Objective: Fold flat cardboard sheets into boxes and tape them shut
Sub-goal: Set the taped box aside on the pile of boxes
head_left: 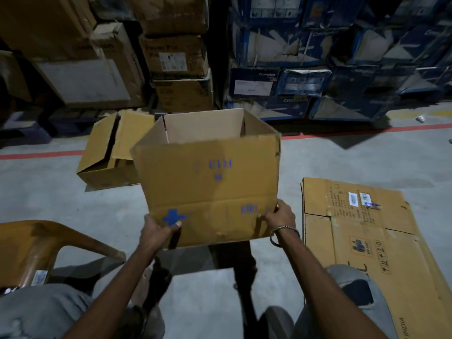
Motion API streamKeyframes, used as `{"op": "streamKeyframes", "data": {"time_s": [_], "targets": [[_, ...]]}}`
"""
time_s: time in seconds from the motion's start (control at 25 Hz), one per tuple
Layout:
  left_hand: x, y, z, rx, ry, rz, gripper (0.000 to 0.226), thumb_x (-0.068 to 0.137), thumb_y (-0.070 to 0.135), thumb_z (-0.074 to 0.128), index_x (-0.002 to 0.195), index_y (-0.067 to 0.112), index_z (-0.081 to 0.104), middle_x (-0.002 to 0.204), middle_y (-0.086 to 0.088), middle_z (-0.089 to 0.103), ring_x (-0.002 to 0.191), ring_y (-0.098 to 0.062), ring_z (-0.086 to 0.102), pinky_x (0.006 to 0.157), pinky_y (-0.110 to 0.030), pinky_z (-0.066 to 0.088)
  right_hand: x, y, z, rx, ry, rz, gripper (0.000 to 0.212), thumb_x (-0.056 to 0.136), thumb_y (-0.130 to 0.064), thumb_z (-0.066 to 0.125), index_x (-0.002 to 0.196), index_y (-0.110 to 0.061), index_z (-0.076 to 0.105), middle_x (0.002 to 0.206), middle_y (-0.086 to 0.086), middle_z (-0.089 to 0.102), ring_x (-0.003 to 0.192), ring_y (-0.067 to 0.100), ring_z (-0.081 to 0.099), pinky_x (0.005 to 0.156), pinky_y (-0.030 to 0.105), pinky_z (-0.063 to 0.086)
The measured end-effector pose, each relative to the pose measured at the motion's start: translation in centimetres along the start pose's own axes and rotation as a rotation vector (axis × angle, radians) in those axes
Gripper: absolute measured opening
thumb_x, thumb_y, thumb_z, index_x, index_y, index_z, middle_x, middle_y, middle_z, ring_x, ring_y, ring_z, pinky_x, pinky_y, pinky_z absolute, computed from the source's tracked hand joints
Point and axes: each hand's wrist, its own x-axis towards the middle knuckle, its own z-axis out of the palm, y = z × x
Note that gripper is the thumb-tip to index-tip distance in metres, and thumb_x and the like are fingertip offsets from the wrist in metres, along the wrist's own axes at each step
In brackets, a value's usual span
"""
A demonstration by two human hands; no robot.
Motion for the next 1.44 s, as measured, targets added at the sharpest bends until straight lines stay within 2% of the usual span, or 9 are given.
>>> {"op": "streamKeyframes", "data": {"time_s": [0.16, 0.28, 0.36, 0.52, 0.68, 0.8, 0.88, 1.24, 1.44], "targets": [[0.0, -3.4, 1.4, -0.111, -0.085, -0.174, 0.068, 0.075, 0.045, 0.092, 0.129, 0.011, 0.069, 0.123, -0.007, 0.073, 0.109, -0.031, 0.069, 0.096, -0.046, 0.057, 0.0, 3.5, 2.1, 0.108, -0.075, 0.413, 0.039, 0.071, -0.018, 0.084, 0.105, -0.004, 0.072, 0.100, 0.018, 0.074, 0.088, 0.036, 0.071, 0.080, 0.051, 0.063], [-0.7, -5.6, 1.5, -0.120, -0.017, -0.259, 0.103, 0.053, 0.069, 0.091, 0.134, 0.013, 0.063, 0.128, -0.008, 0.070, 0.112, -0.035, 0.067, 0.096, -0.049, 0.057, -1.0, 5.2, 2.4, 0.267, -0.106, 0.566, 0.037, 0.078, -0.012, 0.075, 0.109, 0.004, 0.067, 0.102, 0.020, 0.072, 0.088, 0.039, 0.070, 0.086, 0.055, 0.061], [-2.1, -5.4, 1.5, -0.059, 0.104, -0.327, 0.112, 0.054, 0.064, 0.092, 0.140, 0.006, 0.051, 0.136, -0.019, 0.064, 0.119, -0.042, 0.063, 0.100, -0.053, 0.055, -1.9, 5.6, 1.7, 0.292, -0.132, 0.578, 0.030, 0.087, -0.014, 0.070, 0.112, 0.002, 0.063, 0.104, 0.018, 0.069, 0.089, 0.035, 0.068, 0.089, 0.049, 0.060], [-5.6, -5.1, 2.3, 0.066, 0.340, -0.338, 0.119, 0.070, 0.044, 0.093, 0.152, 0.012, 0.013, 0.149, -0.029, 0.041, 0.129, -0.053, 0.050, 0.103, -0.065, 0.047, -3.3, 5.7, 1.0, 0.247, -0.220, 0.471, 0.015, 0.090, -0.008, 0.068, 0.103, -0.003, 0.063, 0.090, 0.010, 0.063, 0.077, 0.024, 0.060, 0.071, 0.037, 0.052], [-9.2, -3.5, 4.5, 0.440, 0.518, -0.112, 0.096, 0.077, 0.040, 0.088, 0.143, 0.001, 0.031, 0.140, -0.031, 0.040, 0.120, -0.048, 0.048, 0.095, -0.057, 0.047, -4.2, 3.7, 2.1, -0.238, -0.036, 0.235, 0.058, 0.081, -0.023, 0.071, 0.135, -0.009, 0.056, 0.125, 0.017, 0.066, 0.114, 0.038, 0.063, 0.089, 0.042, 0.055], [-10.4, -3.4, 6.9, 0.671, 0.346, 0.422, 0.045, 0.090, 0.038, 0.074, 0.119, 0.010, 0.056, 0.114, -0.013, 0.058, 0.101, -0.032, 0.058, 0.085, -0.046, 0.050, -4.6, 1.5, 2.4, -0.330, 0.032, 0.033, 0.069, 0.084, -0.024, 0.073, 0.147, -0.016, 0.045, 0.137, 0.014, 0.058, 0.126, 0.037, 0.052, 0.098, 0.048, 0.051], [-9.9, -3.9, 8.2, 0.775, 0.137, 0.593, 0.029, 0.098, 0.040, 0.062, 0.120, 0.021, 0.058, 0.112, -0.001, 0.059, 0.102, -0.022, 0.059, 0.091, -0.041, 0.050, -4.4, 0.8, 2.7, -0.452, 0.047, -0.086, 0.068, 0.087, -0.025, 0.073, 0.147, -0.016, 0.043, 0.142, 0.011, 0.051, 0.133, 0.034, 0.042, 0.101, 0.050, 0.045], [-0.3, -8.8, 13.2, 0.949, 0.040, 0.672, 0.055, 0.093, 0.038, 0.064, 0.144, 0.020, 0.053, 0.146, -0.009, 0.055, 0.130, -0.028, 0.053, 0.102, -0.047, 0.046, -0.2, -0.1, 7.8, -0.793, 0.129, -0.527, 0.065, 0.088, -0.035, 0.070, 0.145, -0.016, 0.047, 0.149, 0.012, 0.044, 0.150, 0.031, 0.023, 0.110, 0.055, 0.033], [3.4, -11.9, 14.2, 0.896, 0.074, 0.518, 0.053, 0.098, 0.037, 0.061, 0.146, 0.019, 0.056, 0.159, -0.009, 0.047, 0.143, -0.028, 0.047, 0.113, -0.052, 0.041, 7.2, -3.4, 12.9, -0.967, -0.025, -0.606, 0.070, 0.090, -0.034, 0.069, 0.150, -0.014, 0.040, 0.164, 0.015, 0.028, 0.158, 0.029, 0.008, 0.119, 0.054, 0.022]]}}
